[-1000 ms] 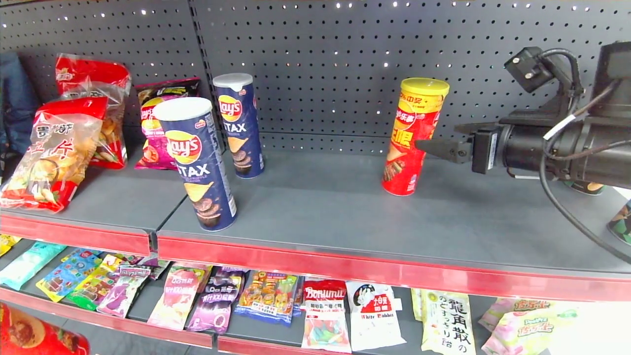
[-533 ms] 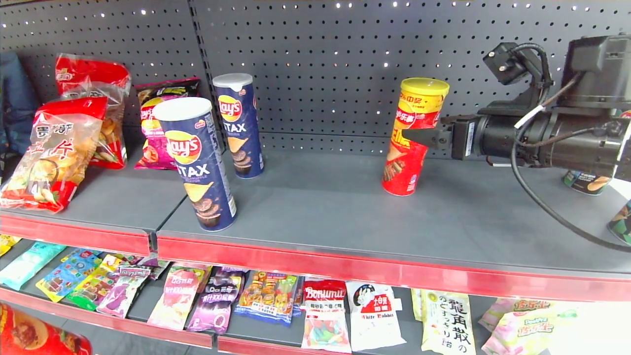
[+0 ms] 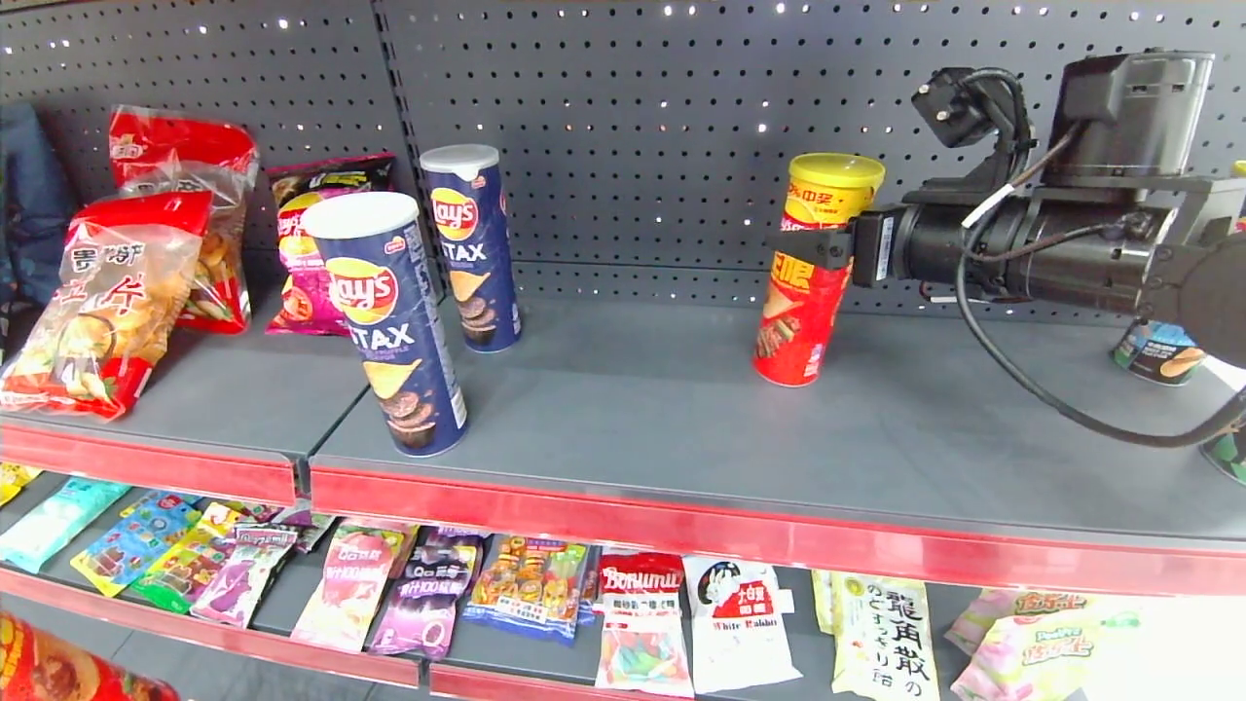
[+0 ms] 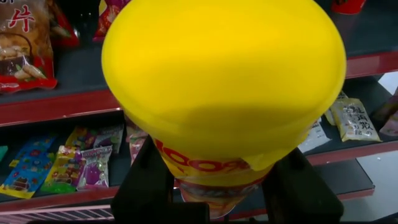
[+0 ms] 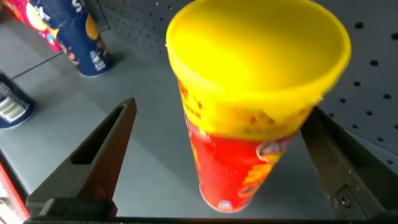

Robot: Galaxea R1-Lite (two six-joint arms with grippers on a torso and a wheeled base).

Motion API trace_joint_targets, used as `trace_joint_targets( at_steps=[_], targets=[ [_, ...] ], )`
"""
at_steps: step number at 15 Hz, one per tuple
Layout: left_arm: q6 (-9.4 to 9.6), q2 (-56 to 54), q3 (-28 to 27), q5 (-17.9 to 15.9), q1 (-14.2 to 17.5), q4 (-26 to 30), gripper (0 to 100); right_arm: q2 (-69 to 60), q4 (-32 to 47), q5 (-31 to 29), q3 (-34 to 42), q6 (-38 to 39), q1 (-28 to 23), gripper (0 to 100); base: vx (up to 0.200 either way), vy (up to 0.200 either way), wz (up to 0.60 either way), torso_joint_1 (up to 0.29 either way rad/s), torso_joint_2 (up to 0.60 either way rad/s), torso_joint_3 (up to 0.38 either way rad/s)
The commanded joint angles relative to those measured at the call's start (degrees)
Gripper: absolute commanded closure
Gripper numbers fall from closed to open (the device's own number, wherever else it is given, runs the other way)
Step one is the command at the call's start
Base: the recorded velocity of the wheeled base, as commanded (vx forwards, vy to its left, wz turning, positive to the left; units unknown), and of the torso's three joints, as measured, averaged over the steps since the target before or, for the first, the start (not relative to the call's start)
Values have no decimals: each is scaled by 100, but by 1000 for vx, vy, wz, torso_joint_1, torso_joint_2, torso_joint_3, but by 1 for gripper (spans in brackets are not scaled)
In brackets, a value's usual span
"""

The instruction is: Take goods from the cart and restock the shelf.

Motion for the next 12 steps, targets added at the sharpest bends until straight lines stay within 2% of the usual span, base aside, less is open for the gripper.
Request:
trace_joint_targets(
  at_steps=[1, 12],
  targets=[
    [-1, -21, -1, 0, 0, 12, 100, 160, -7, 8, -91, 7, 6, 0, 0, 0, 0, 0, 0, 0],
    [-1, -74, 79, 0, 0, 38, 100, 511, -297, -431, -258, 77, -38, 0, 0, 0, 0, 0, 0, 0]
  ],
)
